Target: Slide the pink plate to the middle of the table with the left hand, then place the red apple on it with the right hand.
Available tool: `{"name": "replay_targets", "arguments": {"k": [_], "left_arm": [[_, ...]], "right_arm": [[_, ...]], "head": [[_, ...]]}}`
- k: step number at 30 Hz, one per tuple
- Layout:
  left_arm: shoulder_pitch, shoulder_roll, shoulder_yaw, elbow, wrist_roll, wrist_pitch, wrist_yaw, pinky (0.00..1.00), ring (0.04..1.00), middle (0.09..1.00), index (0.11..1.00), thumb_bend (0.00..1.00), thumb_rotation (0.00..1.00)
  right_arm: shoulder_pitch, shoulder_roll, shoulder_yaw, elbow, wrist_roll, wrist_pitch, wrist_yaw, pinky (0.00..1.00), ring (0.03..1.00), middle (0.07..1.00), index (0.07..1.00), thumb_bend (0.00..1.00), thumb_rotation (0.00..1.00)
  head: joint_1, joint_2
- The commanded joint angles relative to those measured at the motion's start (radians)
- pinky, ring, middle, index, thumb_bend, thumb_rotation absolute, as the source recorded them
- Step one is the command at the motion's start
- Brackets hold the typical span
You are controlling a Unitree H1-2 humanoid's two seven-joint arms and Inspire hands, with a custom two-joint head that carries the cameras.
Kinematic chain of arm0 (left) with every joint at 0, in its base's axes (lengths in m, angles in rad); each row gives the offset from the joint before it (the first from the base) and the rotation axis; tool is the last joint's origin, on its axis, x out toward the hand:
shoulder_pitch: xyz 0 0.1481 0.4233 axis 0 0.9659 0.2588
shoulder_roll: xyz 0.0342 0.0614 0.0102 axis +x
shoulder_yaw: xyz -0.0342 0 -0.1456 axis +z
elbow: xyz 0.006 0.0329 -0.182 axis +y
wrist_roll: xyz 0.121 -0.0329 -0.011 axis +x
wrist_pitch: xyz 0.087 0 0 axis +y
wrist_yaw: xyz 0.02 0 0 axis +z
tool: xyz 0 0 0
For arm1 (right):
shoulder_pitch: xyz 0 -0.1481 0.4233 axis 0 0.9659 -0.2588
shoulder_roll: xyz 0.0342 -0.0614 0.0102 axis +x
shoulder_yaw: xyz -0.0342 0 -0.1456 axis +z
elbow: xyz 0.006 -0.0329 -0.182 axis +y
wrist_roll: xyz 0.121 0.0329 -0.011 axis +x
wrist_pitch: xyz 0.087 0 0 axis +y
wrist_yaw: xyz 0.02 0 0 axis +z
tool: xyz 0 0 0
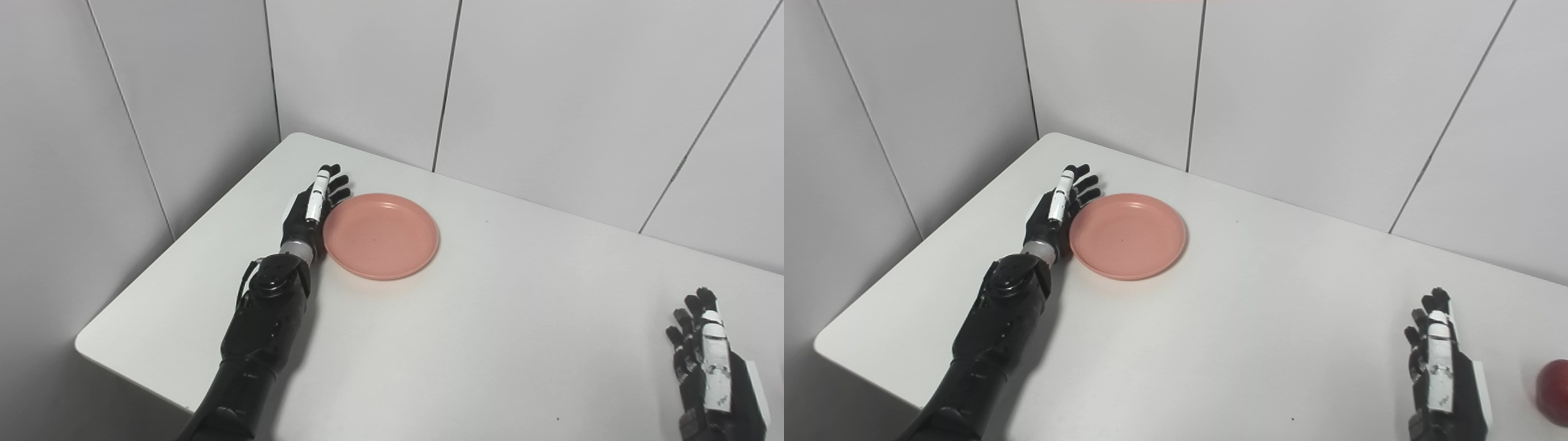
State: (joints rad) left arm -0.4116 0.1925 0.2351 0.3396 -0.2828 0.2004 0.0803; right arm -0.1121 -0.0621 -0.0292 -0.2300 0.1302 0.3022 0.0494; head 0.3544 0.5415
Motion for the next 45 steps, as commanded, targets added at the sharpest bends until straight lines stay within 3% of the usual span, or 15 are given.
{"name": "replay_targets", "arguments": {"k": [1,34,45], "left_arm": [[-0.026,-0.017,-0.022,0.016,0.003,0.017,-0.033,0.88,0.878,0.885,0.866,0.32,1.0],[0.004,-0.067,-0.133,-0.011,0.049,0.022,-0.097,0.84,0.867,0.875,0.847,0.35,1.0],[0.027,-0.101,-0.149,-0.072,0.036,0.071,-0.129,0.87,0.887,0.895,0.876,0.35,1.0]], "right_arm": [[-0.022,0.001,0.001,-0.022,0.002,-0.03,0.007,1.0,1.0,1.0,1.0,0.13,1.0],[-0.024,0.013,0.006,0.014,-0.01,-0.063,0.013,1.0,1.0,1.0,1.0,0.2,1.0],[-0.025,0.021,0.011,0.023,-0.028,-0.077,0.011,1.0,1.0,1.0,1.0,0.21,1.0]], "head": [[-0.003,0.003],[-0.073,0.031],[-0.098,0.044]]}}
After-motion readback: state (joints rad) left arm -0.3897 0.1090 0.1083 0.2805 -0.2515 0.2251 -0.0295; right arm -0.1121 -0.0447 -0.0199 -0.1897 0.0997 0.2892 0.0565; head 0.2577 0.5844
